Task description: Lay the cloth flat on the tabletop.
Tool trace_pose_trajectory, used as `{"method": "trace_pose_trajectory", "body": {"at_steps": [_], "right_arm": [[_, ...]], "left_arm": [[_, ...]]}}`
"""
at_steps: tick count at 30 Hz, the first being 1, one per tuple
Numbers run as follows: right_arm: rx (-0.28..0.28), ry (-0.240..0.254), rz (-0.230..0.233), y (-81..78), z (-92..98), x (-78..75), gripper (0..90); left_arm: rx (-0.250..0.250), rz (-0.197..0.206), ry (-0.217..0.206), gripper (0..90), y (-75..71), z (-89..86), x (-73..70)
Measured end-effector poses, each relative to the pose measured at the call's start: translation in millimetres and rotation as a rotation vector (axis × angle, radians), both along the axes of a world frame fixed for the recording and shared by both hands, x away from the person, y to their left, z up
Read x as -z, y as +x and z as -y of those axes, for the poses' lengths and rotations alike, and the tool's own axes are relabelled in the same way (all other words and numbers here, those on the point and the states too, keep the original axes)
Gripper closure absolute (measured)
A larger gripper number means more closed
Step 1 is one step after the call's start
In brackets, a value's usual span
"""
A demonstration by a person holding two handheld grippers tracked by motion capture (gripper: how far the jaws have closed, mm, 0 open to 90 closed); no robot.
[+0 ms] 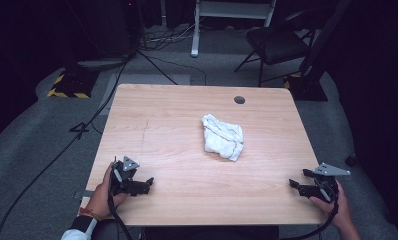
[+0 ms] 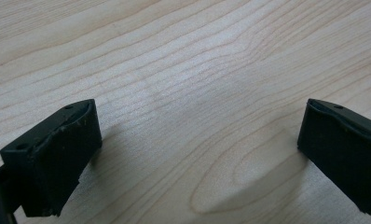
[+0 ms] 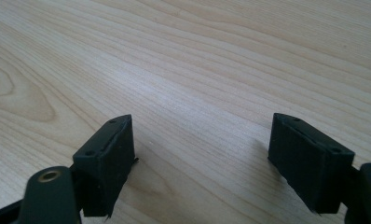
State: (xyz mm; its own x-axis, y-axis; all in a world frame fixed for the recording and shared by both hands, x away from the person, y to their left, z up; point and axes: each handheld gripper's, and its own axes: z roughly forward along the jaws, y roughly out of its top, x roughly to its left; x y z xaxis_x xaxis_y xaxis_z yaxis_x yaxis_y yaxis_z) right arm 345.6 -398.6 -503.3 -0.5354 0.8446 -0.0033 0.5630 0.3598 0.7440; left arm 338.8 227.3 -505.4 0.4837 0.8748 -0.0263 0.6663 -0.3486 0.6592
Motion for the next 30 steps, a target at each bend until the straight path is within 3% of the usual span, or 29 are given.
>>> {"method": "trace_pose_trajectory", "body": {"at_steps": [2,6,14,16,18,21,23,27,30], "right_arm": [[0.0,0.0,0.0,0.0,0.0,0.0,22.8],[0.0,-0.002,0.002,-0.1,-0.2,0.0,22.7],[-0.028,-0.018,-0.007,3.7,-2.9,-1.1,19.5],[-0.049,-0.045,0.033,4.9,-7.8,-4.1,27.0],[-0.068,-0.039,0.077,6.6,-14.0,-10.5,27.7],[-0.107,-0.029,0.077,14.2,-24.2,-20.9,28.8],[-0.121,-0.002,0.079,21.5,-33.1,-29.1,29.0],[-0.157,-0.017,0.096,31.5,-51.5,-42.0,31.4],[-0.186,0.0,0.097,40.6,-66.7,-48.5,32.2]], "left_arm": [[-0.004,0.005,-0.001,0.0,0.2,2.7,0.1],[0.065,0.005,-0.004,0.0,0.9,10.4,0.3],[0.121,0.007,0.004,0.0,5.7,13.9,-0.1],[0.139,0.005,0.009,0.0,6.2,15.4,-0.5],[0.149,0.006,0.008,0.0,6.6,17.7,-0.5],[0.166,0.008,0.008,0.0,6.4,24.3,-0.4],[0.206,0.008,0.005,0.0,5.6,30.3,-0.2],[0.259,0.008,0.006,0.2,8.0,38.3,-0.4],[0.299,0.008,0.004,0.0,12.3,41.6,-0.3]]}}
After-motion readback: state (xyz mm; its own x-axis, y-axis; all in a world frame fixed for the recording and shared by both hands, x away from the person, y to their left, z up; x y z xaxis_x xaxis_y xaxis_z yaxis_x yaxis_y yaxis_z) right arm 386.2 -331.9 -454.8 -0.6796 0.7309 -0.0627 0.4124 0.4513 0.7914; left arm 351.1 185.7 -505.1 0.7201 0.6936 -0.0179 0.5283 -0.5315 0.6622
